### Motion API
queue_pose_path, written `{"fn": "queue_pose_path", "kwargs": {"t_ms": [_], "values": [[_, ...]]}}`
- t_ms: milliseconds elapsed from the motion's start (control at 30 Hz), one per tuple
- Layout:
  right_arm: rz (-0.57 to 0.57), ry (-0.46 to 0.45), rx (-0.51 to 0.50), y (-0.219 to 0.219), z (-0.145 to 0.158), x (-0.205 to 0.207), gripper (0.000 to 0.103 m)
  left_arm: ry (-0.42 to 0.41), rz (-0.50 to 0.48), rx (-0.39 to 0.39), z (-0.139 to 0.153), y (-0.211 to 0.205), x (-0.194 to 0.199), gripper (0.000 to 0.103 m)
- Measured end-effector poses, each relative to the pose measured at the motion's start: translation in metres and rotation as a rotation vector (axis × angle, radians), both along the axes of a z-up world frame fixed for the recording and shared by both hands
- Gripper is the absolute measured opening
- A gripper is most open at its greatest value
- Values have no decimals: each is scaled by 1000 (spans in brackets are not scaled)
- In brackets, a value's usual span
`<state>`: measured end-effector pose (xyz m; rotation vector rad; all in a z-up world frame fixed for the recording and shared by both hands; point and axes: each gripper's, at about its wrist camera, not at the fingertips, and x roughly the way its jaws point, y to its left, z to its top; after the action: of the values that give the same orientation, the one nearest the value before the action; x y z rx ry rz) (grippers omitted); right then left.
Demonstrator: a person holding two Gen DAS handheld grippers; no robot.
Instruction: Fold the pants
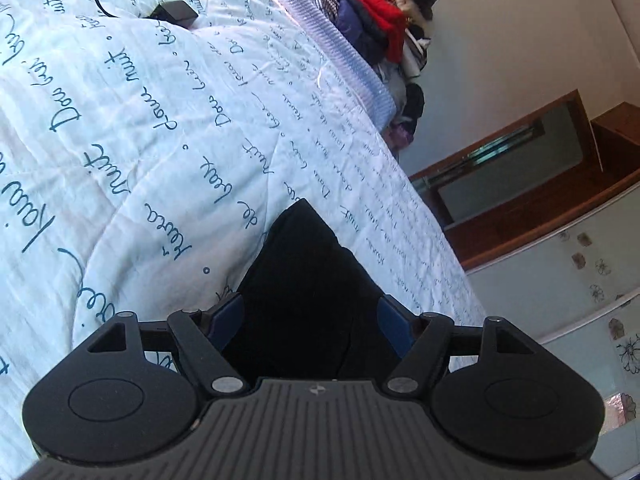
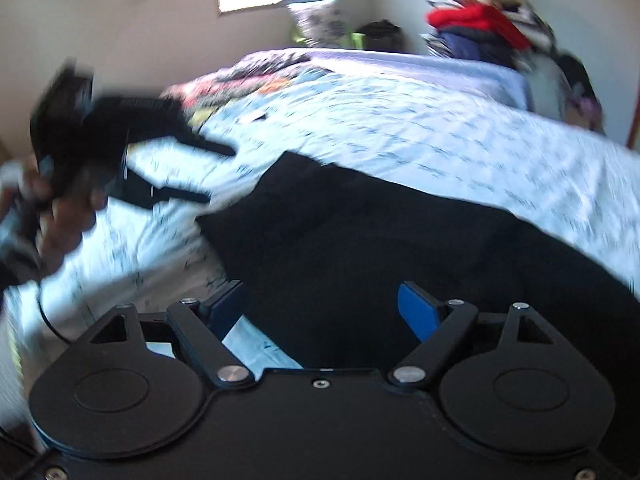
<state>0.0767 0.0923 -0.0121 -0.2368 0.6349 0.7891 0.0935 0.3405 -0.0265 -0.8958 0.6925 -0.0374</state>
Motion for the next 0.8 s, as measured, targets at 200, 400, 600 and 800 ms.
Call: {"fn": "queue_pose_path", "kwargs": {"t_ms": [200,400,600,800], "values": [[167,-432,-351,73,-19,-38,84,-12,19,-1,2,2,-23,76],[214,-447,-450,96,-36,-30,76,-16,27,-3,1,10,-36,82],[192,-423,-488,110,-45,-13,37,-4,17,-9,-4,10,-36,82],[159,-338,-371,101,-42,-12,28,-4,10,-5,-4,10,-35,82]]}}
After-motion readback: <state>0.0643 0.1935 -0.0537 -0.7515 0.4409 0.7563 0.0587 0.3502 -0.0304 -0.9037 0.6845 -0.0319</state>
